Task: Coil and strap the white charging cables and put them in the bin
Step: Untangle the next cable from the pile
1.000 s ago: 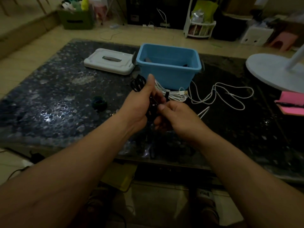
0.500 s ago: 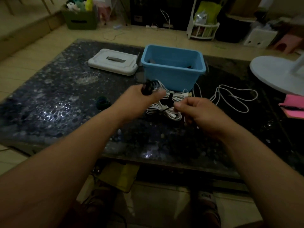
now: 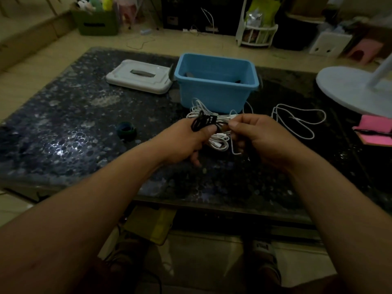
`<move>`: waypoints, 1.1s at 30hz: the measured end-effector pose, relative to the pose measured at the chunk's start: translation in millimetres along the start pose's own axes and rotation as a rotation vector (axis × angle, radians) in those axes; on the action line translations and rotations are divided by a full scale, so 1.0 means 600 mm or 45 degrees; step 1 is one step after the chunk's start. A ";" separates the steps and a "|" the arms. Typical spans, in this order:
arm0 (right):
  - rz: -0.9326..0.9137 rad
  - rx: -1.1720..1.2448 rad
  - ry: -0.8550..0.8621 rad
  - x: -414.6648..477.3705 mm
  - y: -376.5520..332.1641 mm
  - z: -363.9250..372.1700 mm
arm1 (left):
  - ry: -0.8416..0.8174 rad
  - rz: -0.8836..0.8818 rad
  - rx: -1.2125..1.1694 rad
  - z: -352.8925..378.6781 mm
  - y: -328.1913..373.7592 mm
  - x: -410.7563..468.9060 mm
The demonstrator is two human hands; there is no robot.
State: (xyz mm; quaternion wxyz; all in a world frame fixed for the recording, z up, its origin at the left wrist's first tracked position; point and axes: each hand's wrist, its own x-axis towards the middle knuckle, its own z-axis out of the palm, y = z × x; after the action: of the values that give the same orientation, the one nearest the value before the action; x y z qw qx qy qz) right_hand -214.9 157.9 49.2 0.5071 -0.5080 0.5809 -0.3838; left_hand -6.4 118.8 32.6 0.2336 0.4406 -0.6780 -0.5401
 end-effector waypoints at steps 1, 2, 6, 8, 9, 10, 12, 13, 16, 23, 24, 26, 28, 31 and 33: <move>-0.006 -0.072 0.006 -0.002 0.000 -0.003 | 0.010 -0.025 -0.046 0.000 0.002 -0.001; -0.026 -0.155 0.021 -0.003 0.000 -0.005 | 0.034 -0.037 -0.050 0.002 0.003 -0.001; -0.113 -0.285 0.097 -0.001 0.006 -0.002 | 0.136 0.028 -0.039 0.008 -0.003 0.001; -0.089 -0.190 0.050 -0.001 0.008 0.006 | 0.114 0.123 0.026 0.013 -0.003 0.000; -0.083 -0.135 0.030 -0.001 0.008 0.010 | 0.062 0.162 0.060 0.017 -0.002 -0.002; -0.087 -0.071 0.017 -0.003 0.007 0.015 | 0.003 0.187 0.088 0.020 -0.003 -0.001; -0.100 0.041 -0.008 -0.006 0.004 0.023 | -0.063 0.221 0.175 0.024 -0.005 0.001; -0.105 0.078 -0.025 -0.008 0.003 0.027 | -0.072 0.222 0.236 0.024 -0.008 0.002; -0.131 0.034 -0.017 -0.008 0.006 0.032 | -0.079 0.192 0.305 0.024 -0.019 0.007; -0.186 -0.298 -0.093 -0.011 0.007 0.035 | -0.123 0.308 0.347 0.027 -0.006 -0.002; -0.213 -0.309 -0.118 -0.012 0.008 0.046 | -0.130 0.270 0.352 0.032 -0.001 -0.002; -0.288 -0.389 -0.007 -0.008 0.012 0.068 | -0.081 0.437 0.521 0.039 0.005 -0.002; -0.338 -0.549 0.190 -0.004 0.011 0.078 | -0.040 0.366 0.491 0.040 0.010 0.001; -0.405 -0.807 0.382 0.001 0.013 0.080 | 0.072 0.234 0.435 0.032 0.003 0.010; -0.449 -0.945 0.450 0.002 0.015 0.080 | 0.143 0.188 0.393 0.030 -0.003 0.012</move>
State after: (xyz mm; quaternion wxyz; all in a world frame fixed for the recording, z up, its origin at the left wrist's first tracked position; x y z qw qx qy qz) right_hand -169.5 162.0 31.1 0.1102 -0.6736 0.6614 -0.3109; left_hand -23.5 122.1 24.3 0.2398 0.4498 -0.7692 -0.3853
